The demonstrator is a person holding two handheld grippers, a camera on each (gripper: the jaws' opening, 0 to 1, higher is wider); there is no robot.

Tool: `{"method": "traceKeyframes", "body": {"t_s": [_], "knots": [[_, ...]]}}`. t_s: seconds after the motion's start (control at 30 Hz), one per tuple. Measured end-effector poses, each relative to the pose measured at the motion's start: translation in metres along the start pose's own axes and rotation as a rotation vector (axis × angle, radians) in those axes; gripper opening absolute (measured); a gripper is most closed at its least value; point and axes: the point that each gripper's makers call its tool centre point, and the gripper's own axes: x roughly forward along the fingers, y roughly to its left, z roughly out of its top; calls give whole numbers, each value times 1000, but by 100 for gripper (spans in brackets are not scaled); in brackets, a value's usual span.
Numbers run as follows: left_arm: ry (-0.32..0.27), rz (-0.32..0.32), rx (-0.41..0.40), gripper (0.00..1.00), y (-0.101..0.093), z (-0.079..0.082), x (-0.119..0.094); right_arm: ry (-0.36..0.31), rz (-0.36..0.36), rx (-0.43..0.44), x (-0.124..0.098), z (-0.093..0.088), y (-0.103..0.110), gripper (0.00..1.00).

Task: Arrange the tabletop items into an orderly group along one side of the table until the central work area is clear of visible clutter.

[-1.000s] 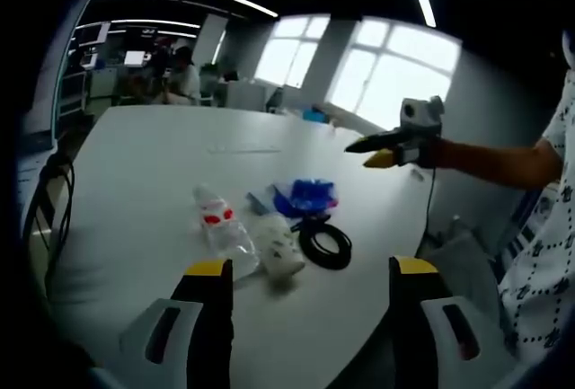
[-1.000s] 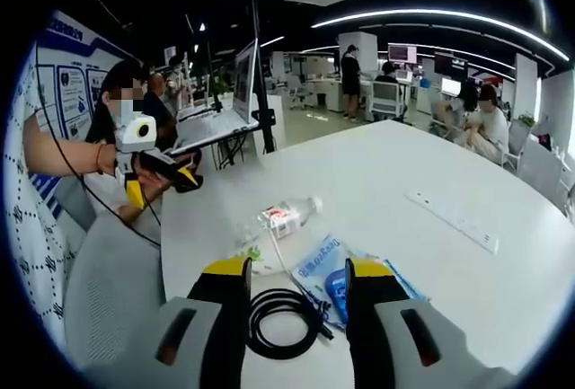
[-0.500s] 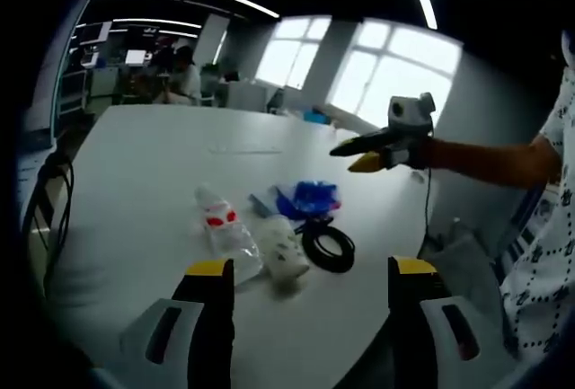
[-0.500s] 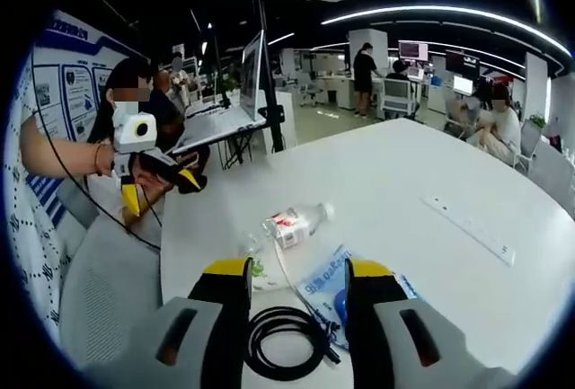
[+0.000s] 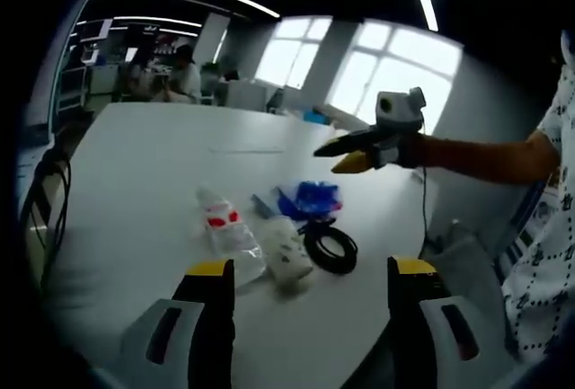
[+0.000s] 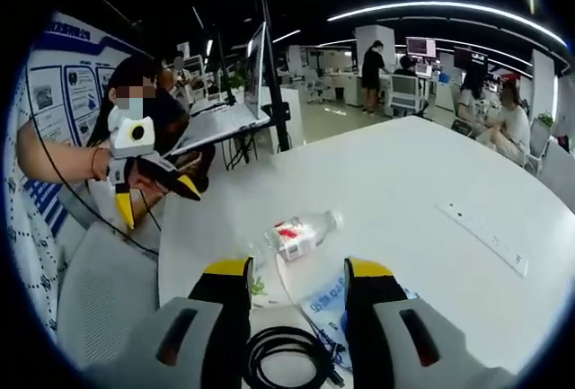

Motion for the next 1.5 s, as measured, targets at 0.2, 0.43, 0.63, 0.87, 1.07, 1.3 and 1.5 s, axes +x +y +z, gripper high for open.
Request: {"method": "traceKeyframes", "body": {"t_s": [0.2, 0.43, 0.63, 0.87, 1.07, 1.3, 1.5], "knots": [[0, -1, -5, 65, 4, 0, 1, 6, 11, -1, 11, 3, 0, 39], [0, -4, -10, 65, 7, -1, 1, 15, 24, 6, 24, 5, 0, 38], [-1, -8, -14, 65, 9, -1, 2, 25, 36, 15, 36, 5, 0, 38], [-4, -11, -20, 64, 11, -1, 2, 39, 53, 29, 52, 3, 1, 38], [-5, -12, -24, 64, 14, 0, 5, 46, 64, 35, 63, 5, 1, 38], [-2, -15, -27, 64, 17, -1, 7, 43, 71, 39, 72, 11, -2, 37], [-5, -15, -30, 64, 18, 0, 9, 42, 75, 65, 80, 13, -7, 37]]}}
